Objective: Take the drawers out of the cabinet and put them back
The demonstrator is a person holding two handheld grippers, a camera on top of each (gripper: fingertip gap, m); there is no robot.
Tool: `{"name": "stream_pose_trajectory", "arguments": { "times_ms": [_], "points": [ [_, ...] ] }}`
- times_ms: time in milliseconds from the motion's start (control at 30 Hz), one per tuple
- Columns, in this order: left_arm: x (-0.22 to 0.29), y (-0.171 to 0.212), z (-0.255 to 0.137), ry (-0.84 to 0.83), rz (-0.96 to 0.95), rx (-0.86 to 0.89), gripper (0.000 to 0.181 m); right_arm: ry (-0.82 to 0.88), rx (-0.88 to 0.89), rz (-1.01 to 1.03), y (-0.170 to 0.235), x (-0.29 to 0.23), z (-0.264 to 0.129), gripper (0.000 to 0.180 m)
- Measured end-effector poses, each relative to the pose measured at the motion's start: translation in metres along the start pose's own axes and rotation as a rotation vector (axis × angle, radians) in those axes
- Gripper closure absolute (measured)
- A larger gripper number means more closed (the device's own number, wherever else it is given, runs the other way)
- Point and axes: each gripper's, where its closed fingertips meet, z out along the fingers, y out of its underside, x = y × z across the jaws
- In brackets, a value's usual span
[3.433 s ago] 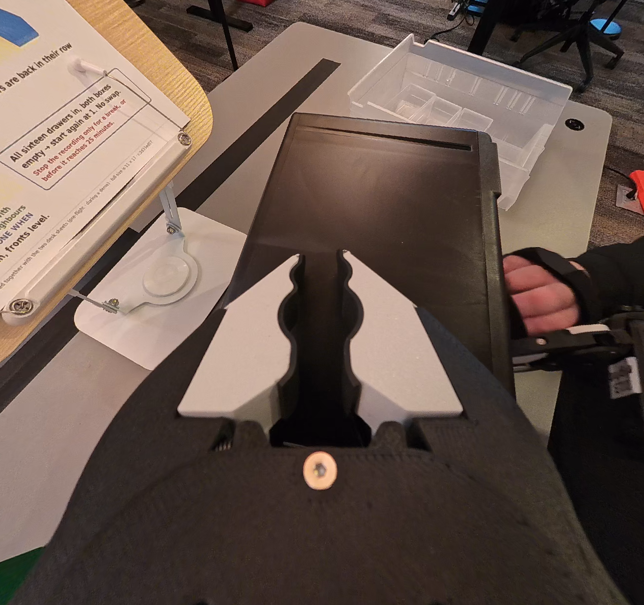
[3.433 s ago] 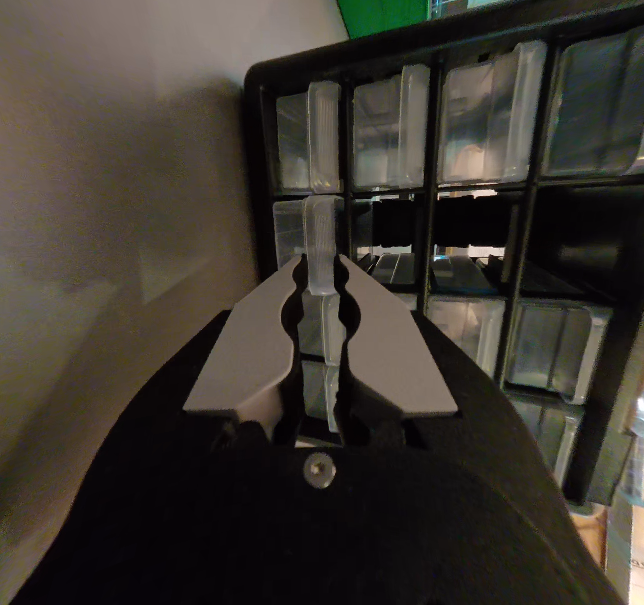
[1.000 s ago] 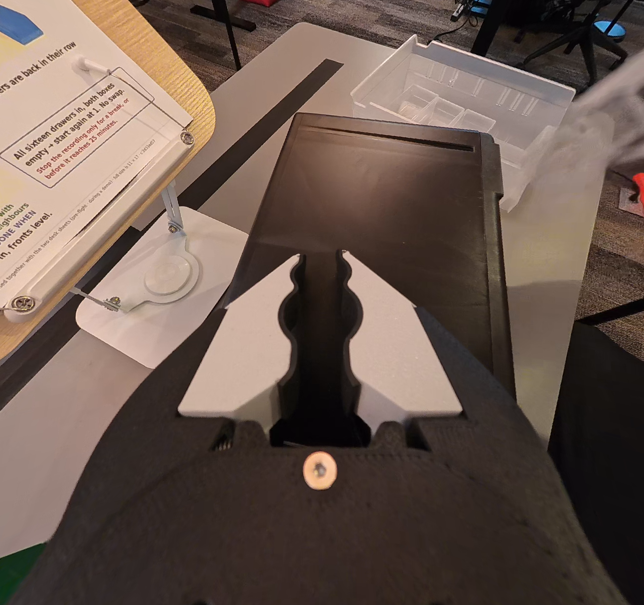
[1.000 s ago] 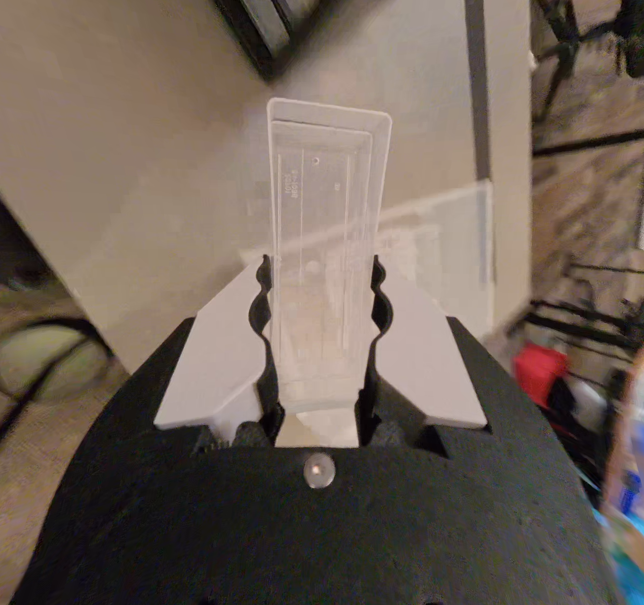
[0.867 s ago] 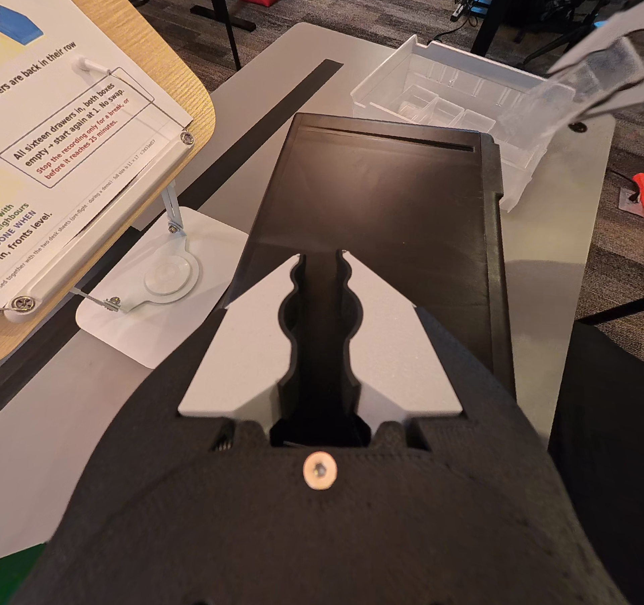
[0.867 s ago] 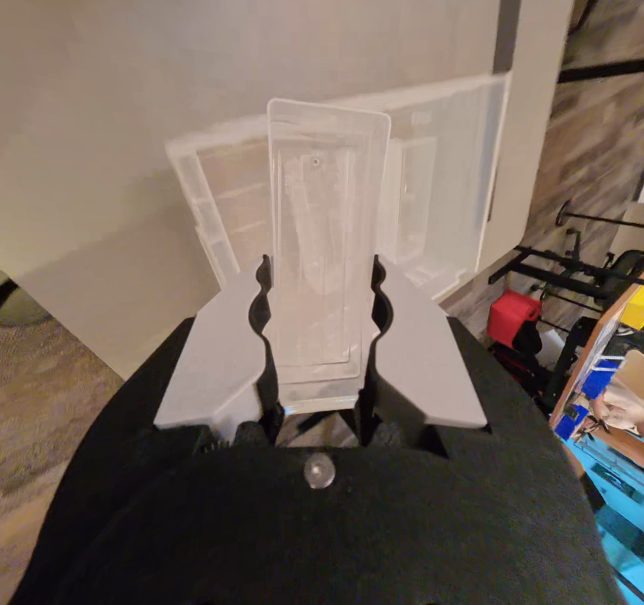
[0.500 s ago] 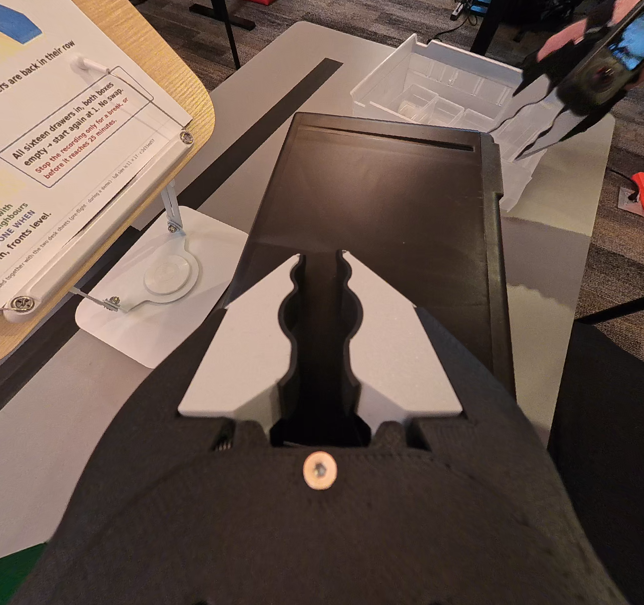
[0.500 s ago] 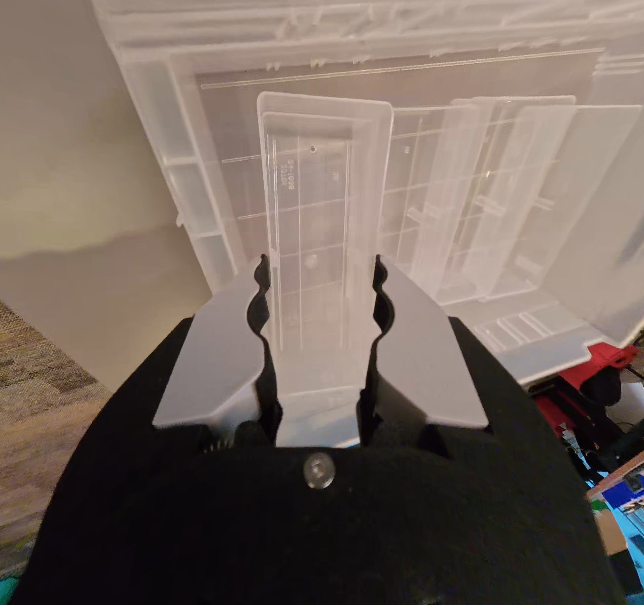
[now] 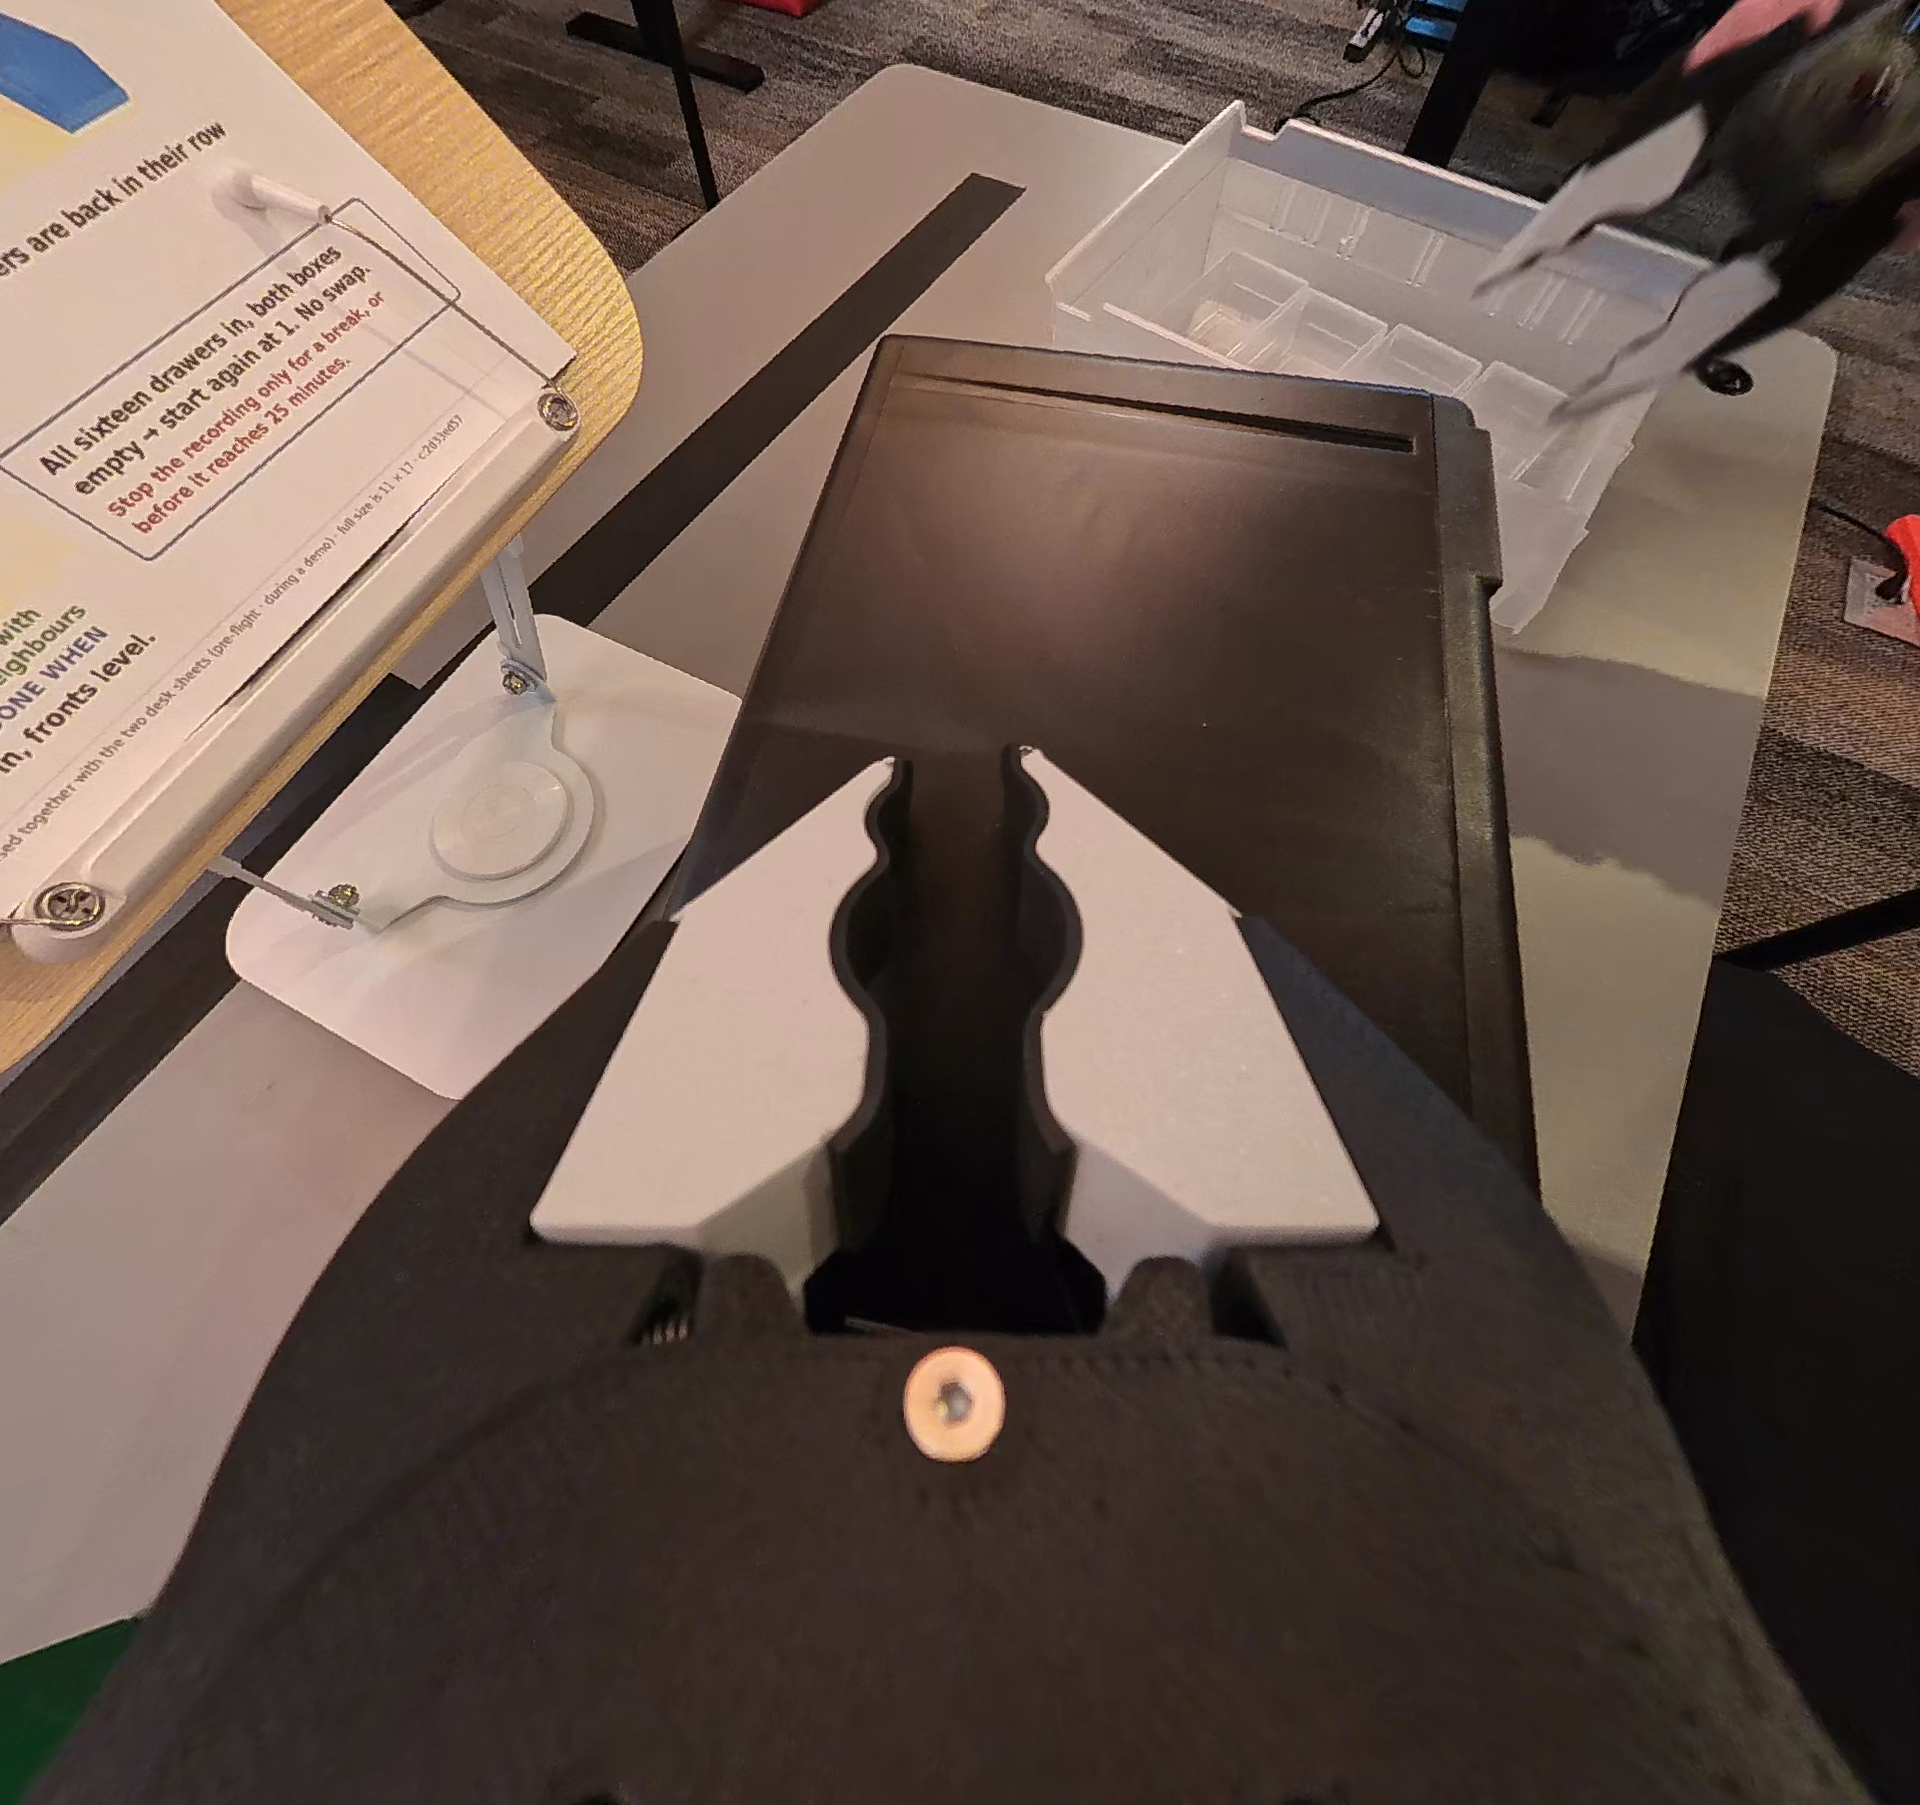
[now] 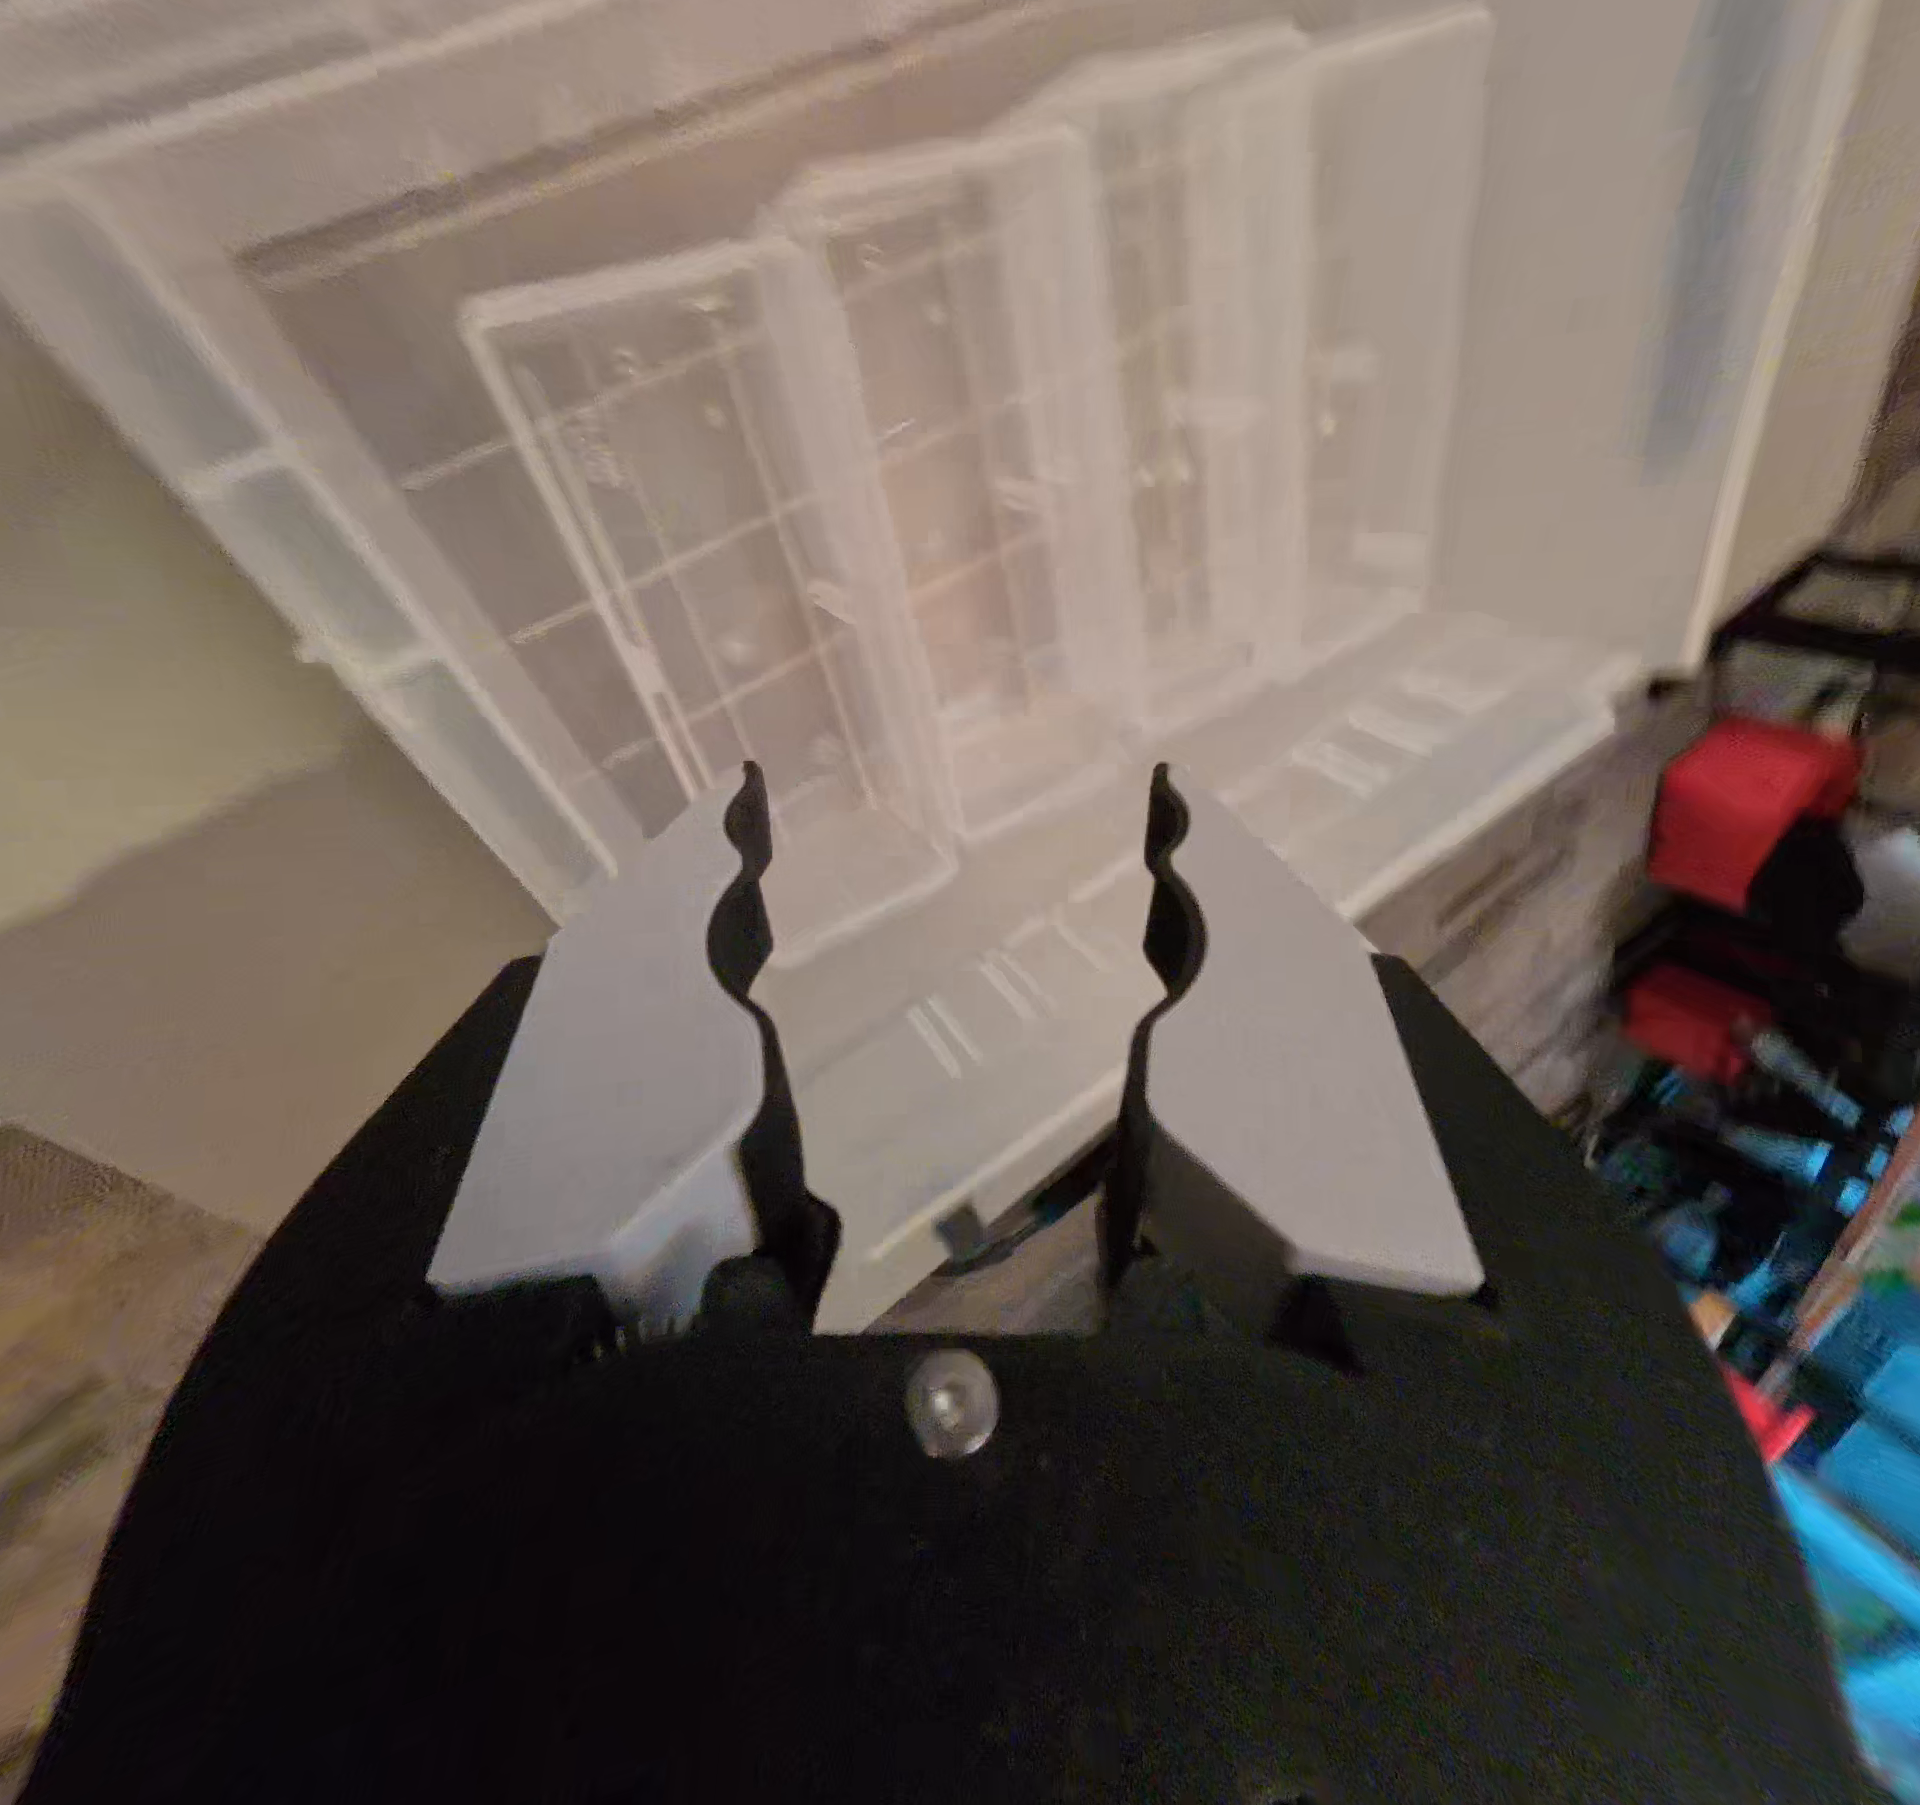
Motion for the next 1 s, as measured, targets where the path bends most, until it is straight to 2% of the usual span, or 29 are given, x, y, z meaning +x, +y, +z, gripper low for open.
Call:
{"name": "stream_pose_trajectory", "arguments": {
  "times_ms": [167, 267, 400, 433, 567, 800, 1000],
  "points": [
    [-0.001, 0.0, -0.001, -0.003, -0.005, 0.004, 0.164, 0.098, -0.042, 0.405, 0.055, 0.034, -0.011, 0.114],
    [-0.001, 0.001, -0.002, -0.005, -0.008, 0.006, 0.16, 0.101, -0.013, 0.67, 0.086, 0.039, -0.01, 0.13],
    [-0.004, -0.002, -0.007, -0.048, -0.012, 0.046, 0.151, -0.052, 0.082, 0.858, 0.091, 0.019, 0.005, 0.129],
    [-0.004, -0.004, -0.009, -0.058, -0.009, 0.063, 0.15, -0.084, 0.079, 0.875, 0.091, 0.012, 0.011, 0.133],
    [-0.004, 0.0, -0.026, -0.107, 0.008, 0.09, 0.145, -0.178, 0.11, 0.89, 0.082, -0.006, 0.026, 0.166],
    [-0.03, 0.049, -0.091, -0.291, 0.015, 0.019, 0.139, -0.192, 0.157, 0.919, 0.092, -0.013, 0.023, 0.175],
    [-0.084, 0.14, -0.165, -0.536, -0.057, -0.184, 0.119, -0.284, 0.177, 0.751, 0.104, -0.042, 0.008, 0.175]
  ]
}}
